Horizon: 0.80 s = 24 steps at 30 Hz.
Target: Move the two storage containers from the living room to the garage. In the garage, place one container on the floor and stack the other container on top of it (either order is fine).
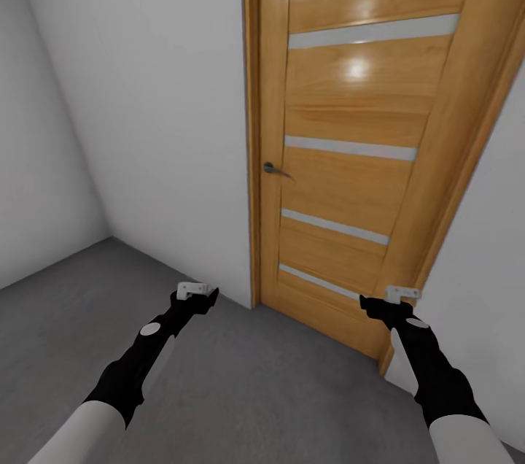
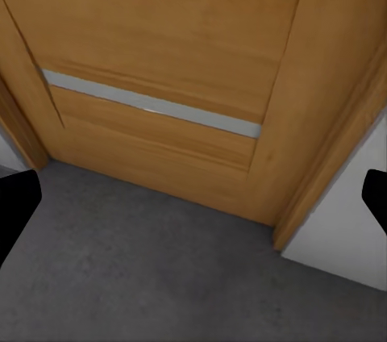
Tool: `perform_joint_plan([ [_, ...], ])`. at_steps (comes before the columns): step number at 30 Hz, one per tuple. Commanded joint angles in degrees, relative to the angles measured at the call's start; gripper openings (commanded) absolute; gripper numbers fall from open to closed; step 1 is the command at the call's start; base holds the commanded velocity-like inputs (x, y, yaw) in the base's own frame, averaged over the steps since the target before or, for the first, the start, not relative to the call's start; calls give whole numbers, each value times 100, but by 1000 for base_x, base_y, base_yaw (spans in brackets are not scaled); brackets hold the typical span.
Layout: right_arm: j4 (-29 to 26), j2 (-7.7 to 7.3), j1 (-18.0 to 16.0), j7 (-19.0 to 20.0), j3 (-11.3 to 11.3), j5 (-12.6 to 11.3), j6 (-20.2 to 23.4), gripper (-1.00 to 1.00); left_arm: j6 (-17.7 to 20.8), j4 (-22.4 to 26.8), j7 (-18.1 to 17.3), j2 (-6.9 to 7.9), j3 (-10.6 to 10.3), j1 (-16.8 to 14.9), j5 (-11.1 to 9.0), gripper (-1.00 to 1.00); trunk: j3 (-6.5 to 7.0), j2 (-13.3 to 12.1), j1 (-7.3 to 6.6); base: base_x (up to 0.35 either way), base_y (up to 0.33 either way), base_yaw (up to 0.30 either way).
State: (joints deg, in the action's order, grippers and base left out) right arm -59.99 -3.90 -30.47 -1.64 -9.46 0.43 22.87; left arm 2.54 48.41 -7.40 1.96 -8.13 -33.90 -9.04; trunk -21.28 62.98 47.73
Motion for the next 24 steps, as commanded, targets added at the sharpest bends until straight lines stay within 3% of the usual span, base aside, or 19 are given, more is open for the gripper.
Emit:
perform_joint_plan([
  [1,-9,0,-3,-17,4,5,33,100,25,7,-6,7,-14,-3,-60,100,-7,4,1,75,27,-32],
  [13,-4,4,-3,-20,6,9,33,100,23,21,-11,6,-13,-3,-65,100,-7,4,1,37,25,-185],
  [24,-7,2,-3,-27,3,23,36,100,44,32,-1,7,-18,-3,-65,100,-7,4,1,192,208,-236],
])
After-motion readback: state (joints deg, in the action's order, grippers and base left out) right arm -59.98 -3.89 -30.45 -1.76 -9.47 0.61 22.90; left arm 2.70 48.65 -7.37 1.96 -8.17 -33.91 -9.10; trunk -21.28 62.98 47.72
